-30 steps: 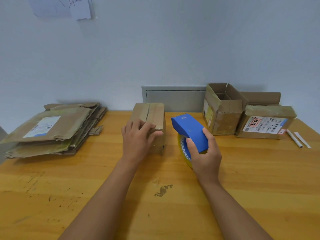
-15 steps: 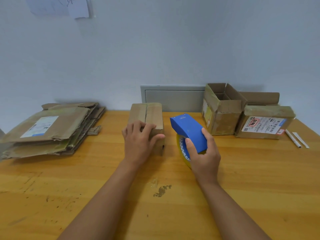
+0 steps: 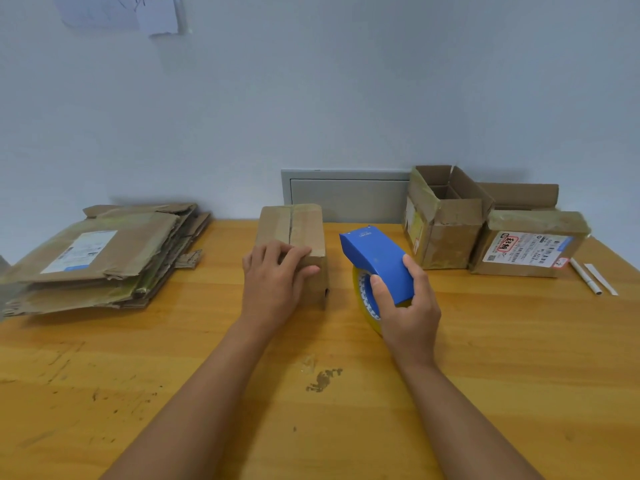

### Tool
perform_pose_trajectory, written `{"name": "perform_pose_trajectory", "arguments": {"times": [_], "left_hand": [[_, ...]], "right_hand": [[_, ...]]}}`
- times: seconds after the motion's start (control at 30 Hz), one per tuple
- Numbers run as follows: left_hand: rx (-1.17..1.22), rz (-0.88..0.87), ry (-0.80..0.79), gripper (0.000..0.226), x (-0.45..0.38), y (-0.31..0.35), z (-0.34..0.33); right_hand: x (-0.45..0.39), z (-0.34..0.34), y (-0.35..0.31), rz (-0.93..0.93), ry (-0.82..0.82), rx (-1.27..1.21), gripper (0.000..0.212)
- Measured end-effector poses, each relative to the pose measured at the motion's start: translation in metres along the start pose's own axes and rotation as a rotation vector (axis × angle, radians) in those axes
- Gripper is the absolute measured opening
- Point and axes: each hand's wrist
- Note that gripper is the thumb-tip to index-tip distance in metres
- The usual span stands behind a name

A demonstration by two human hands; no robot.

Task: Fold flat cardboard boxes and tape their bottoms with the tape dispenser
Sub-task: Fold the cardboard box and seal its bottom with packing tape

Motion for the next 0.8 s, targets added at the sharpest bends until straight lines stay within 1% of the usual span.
{"name": "perform_pose_trajectory", "arguments": {"times": [0.13, 0.27, 0.47, 0.57, 0.63, 0.8], "left_hand": [[-0.045, 0.014, -0.018, 0.044, -0.001, 0.0, 0.001], [-0.043, -0.028, -0.079, 0.044, 0.001, -0.007, 0.008], [0.084, 0.063, -0.121, 0.038, -0.002, -0.01, 0.022], [0.068, 0.072, -0.087, 0.024, -0.007, -0.01, 0.023], [0.092, 0.065, -0.087, 0.02, -0.007, -0.012, 0.023], [0.102, 0.038, -0.156, 0.026, -0.008, -0.02, 0.028]], "right_hand": [[0.0, 0.0, 0.0, 0.003, -0.001, 0.003, 0.068], [0.001, 0.0, 0.001, 0.006, -0.002, 0.013, 0.067], [0.001, 0.0, 0.001, 0.008, -0.006, 0.016, 0.068], [0.0, 0.0, 0.001, 0.008, -0.003, 0.019, 0.068], [0.0, 0.001, 0.002, 0.01, -0.005, 0.027, 0.067], [0.001, 0.0, 0.002, 0.007, -0.003, 0.029, 0.069]]}}
Point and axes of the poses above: each hand's wrist, its own x-axis away from the middle knuckle, its own z-axis out of the back of the hand, y = z × x, and after that the axes turned 3 degrees about z, right-handed
